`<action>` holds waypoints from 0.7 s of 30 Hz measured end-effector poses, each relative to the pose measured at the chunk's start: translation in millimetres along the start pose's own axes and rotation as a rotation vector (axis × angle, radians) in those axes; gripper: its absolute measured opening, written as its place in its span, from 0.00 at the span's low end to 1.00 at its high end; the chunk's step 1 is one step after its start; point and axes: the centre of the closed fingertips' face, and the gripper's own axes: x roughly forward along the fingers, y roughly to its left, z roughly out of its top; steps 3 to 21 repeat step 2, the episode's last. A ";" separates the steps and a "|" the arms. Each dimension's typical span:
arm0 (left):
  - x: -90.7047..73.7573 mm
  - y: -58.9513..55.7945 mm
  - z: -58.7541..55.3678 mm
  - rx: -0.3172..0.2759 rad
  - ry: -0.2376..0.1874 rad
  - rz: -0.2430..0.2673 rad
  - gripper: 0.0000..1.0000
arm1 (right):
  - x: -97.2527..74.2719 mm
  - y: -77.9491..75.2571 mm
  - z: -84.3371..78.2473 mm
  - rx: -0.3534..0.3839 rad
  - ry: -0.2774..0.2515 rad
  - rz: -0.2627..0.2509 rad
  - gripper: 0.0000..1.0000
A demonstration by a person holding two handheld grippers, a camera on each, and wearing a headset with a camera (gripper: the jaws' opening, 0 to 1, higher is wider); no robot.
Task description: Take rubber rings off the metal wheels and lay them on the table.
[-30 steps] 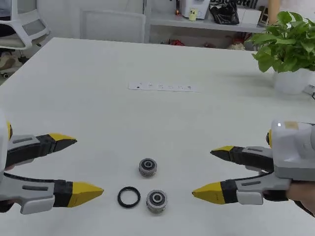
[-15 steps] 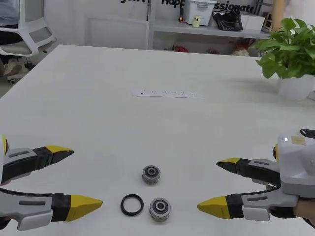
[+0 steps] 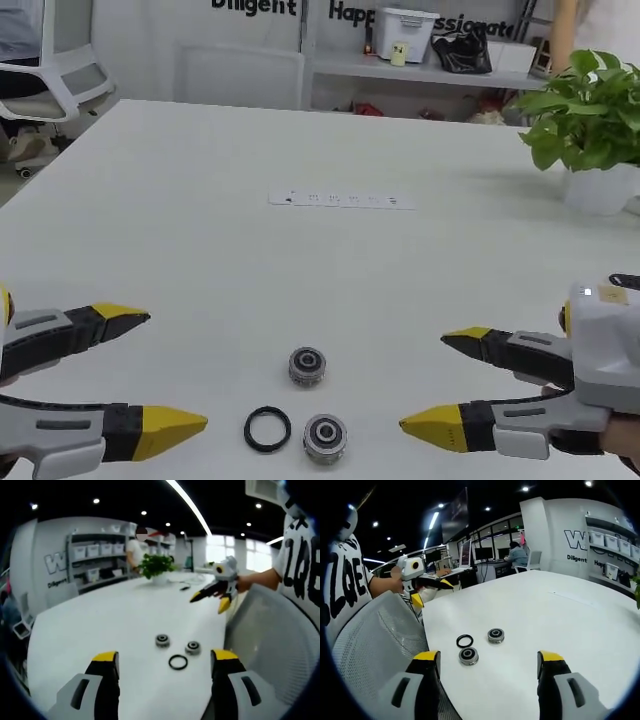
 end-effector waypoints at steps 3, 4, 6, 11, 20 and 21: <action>-0.1 -1.5 -1.2 0.003 0.007 -0.003 0.76 | -0.6 0.7 -1.6 -0.005 0.012 0.001 0.77; -0.1 -1.5 -1.2 0.003 0.007 -0.003 0.76 | -0.6 0.7 -1.6 -0.005 0.012 0.001 0.77; -0.1 -1.5 -1.2 0.003 0.007 -0.003 0.76 | -0.6 0.7 -1.6 -0.005 0.012 0.001 0.77; -0.1 -1.5 -1.2 0.003 0.007 -0.003 0.76 | -0.6 0.7 -1.6 -0.005 0.012 0.001 0.77; -0.1 -1.5 -1.2 0.003 0.007 -0.003 0.76 | -0.6 0.7 -1.6 -0.005 0.012 0.001 0.77; -0.1 -1.5 -1.2 0.003 0.007 -0.003 0.76 | -0.6 0.7 -1.6 -0.005 0.012 0.001 0.77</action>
